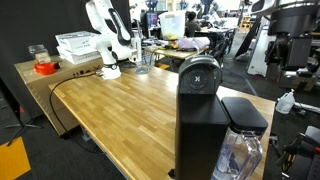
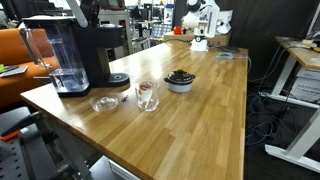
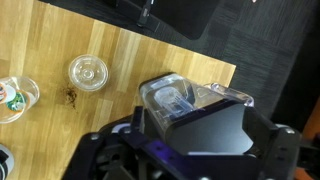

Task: Close the coffee maker

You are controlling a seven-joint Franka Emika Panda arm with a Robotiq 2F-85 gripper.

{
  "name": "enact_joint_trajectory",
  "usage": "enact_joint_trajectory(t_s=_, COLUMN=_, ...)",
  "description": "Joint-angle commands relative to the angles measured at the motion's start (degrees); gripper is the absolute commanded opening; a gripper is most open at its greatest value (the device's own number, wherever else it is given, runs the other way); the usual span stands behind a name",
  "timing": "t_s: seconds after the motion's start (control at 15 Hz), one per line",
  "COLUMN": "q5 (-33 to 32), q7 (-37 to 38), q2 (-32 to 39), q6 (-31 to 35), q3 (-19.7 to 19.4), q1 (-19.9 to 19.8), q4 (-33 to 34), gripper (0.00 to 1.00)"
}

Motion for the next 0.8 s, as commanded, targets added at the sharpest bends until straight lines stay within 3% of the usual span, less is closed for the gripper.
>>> enact_joint_trajectory(t_s=0.0, q5=0.0, q7=-0.2, q2=0.3, q6=-0.2, q3=0.1, q1=-0.1, q4=0.3, gripper=1.00)
enact_joint_trajectory(t_s=0.6, q5=0.0, q7=-0.4, q2=0.5, q6=-0.5, q3=0.1, q1=-0.1, q4=0.6, gripper=1.00)
enact_joint_trajectory(t_s=0.73, q5=2.7, q7=-2.8, q2=1.6, q6=0.1, q3=-1.4, q1=0.4, q4=0.8, gripper=1.00)
